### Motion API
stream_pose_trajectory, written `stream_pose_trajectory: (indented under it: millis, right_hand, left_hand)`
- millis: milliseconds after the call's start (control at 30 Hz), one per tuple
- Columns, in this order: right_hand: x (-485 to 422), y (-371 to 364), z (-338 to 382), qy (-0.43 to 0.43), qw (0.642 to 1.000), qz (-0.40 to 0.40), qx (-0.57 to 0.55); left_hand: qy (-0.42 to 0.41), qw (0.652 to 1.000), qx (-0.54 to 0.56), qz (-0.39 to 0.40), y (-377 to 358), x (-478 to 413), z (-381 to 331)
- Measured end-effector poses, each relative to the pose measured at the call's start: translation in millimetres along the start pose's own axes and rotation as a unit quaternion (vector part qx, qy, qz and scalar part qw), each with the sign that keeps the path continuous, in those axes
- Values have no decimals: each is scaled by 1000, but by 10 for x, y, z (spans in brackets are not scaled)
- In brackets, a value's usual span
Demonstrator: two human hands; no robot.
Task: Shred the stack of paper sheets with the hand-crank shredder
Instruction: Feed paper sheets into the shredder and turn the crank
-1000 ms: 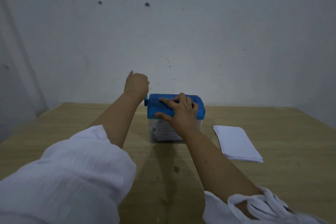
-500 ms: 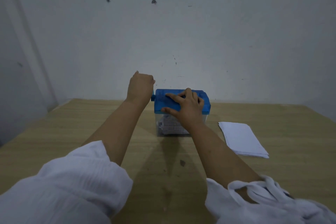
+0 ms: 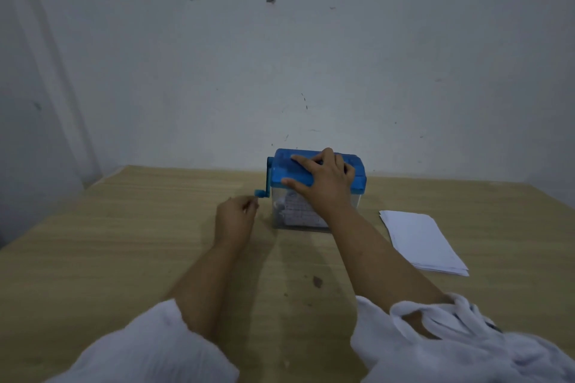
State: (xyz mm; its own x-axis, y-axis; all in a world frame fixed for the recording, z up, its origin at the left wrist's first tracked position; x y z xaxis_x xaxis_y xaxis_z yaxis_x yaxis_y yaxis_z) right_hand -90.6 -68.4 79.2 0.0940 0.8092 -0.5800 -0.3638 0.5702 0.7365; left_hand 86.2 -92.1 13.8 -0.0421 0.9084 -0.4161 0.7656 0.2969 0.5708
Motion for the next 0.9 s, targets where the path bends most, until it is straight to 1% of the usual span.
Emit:
stream_pose_trajectory:
  millis: [100, 167, 233, 300, 367, 400, 467, 567, 700, 767, 833, 900]
  right_hand:
    - [7, -2, -7, 7, 1000, -7, 9]
    - [11, 8, -17, 18, 1000, 1, 4]
    - [24, 35, -49, 29, 999, 24, -11]
    - [44, 76, -122, 37, 999, 37, -4]
    - [65, 135, -231, 11, 999, 32, 24]
    - [74, 158, -294, -20, 999, 37, 21]
    - [92, 185, -377, -65, 996, 55, -32]
    - [116, 224, -359, -62, 990, 48, -116]
    - [198, 276, -317, -57, 990, 37, -121]
    - [275, 321, -288, -52, 992, 39, -112]
    - [349, 333, -275, -48, 992, 48, -104]
    - [406, 348, -282, -41, 991, 65, -108]
  left_hand:
    - [-11, 997, 33, -68, 119, -171, -161]
    - [-18, 994, 65, -82, 136, -227, -277]
    - [-48, 994, 91, -48, 75, -282, -400]
    - [-86, 993, 79, 2, -15, -327, -511]
    - [-95, 992, 76, 23, -55, -342, -575]
    - [-85, 992, 87, 24, -55, -335, -578]
    - [-62, 992, 110, 23, -44, -292, -570]
    - [-45, 992, 116, 18, -37, -200, -564]
    - [-47, 997, 65, 14, 19, -68, -616]
    - [-58, 997, 42, -2, 65, 45, -642]
    - [-71, 997, 22, -17, 98, 171, -660]
    - [-71, 997, 11, -13, 97, 240, -666]
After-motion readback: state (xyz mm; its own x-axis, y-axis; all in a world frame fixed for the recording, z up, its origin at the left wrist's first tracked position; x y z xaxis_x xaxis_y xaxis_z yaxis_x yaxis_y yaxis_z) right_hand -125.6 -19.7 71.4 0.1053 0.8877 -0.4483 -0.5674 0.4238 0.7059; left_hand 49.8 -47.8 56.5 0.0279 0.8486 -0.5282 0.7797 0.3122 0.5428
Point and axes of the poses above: each hand's wrist, its own x-axis away from the middle knuckle, its own y-axis out of the back of the hand, z = x × y, the point moved 5 cm from there along -x, towards the middle knuckle, and after that the axes turned 4 degrees about -x, right-handed, at the moved point
